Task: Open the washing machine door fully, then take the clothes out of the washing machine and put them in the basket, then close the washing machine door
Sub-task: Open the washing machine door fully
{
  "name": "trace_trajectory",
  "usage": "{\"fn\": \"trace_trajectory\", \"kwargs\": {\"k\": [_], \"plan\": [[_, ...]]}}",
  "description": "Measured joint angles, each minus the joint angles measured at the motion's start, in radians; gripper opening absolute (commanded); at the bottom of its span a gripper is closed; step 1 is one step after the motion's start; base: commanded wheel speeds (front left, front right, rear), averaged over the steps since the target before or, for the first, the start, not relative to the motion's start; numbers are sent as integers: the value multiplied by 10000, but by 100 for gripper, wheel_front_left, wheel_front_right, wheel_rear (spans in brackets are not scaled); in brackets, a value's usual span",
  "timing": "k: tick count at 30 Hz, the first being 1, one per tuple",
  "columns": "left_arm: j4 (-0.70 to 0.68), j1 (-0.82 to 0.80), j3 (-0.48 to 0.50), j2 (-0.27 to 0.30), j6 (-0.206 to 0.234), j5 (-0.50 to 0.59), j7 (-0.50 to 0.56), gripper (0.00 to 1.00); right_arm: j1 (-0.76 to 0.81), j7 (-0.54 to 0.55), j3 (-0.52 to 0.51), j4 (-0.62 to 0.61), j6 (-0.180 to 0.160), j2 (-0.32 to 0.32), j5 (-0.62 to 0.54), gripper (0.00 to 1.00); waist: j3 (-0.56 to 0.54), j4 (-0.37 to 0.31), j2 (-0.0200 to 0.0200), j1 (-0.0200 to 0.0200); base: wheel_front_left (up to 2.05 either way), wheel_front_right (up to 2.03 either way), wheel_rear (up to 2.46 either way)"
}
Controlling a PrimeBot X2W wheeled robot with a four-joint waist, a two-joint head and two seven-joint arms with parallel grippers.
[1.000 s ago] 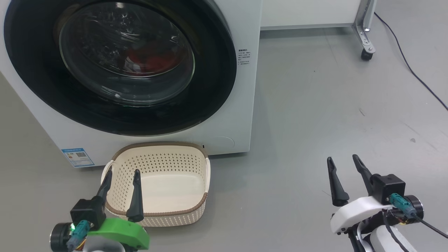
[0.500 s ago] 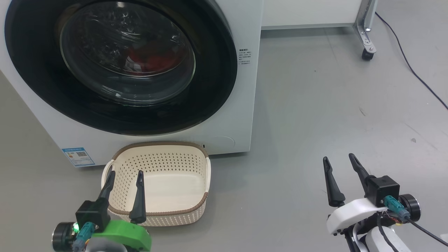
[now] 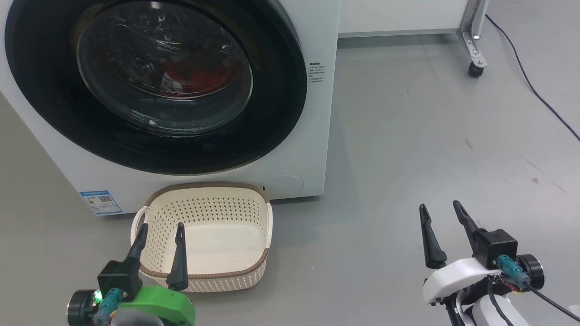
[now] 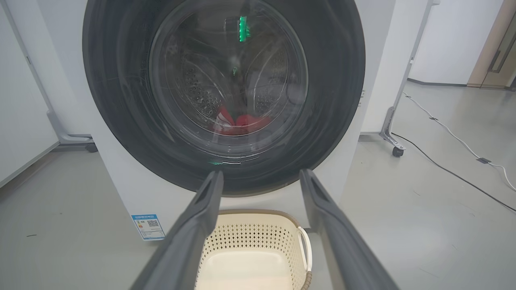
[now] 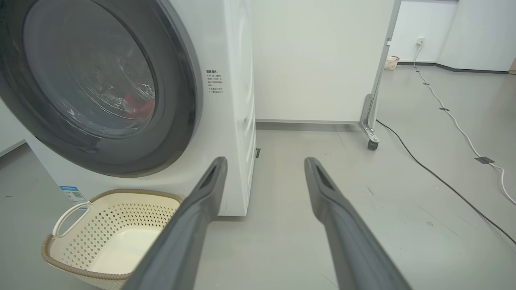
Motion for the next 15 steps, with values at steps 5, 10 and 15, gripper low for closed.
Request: {"fn": "trace_trajectory", "kwargs": {"k": [5,10,15], "plan": [[54,0,15,-19,-2,2,0,100,1,0,-19,-2,0,4,-79,19,12,-5,0,0,0,0,0],[73,0,25,-29,-4,59,0,100,1,0,-86,-4,40,10,-79,0,23,-9,0,0,0,0,0],[82,-1,52,-48,-23,90,0,100,0,-10,-132,-4,102,13,-79,0,32,-7,0,0,0,0,0]]}}
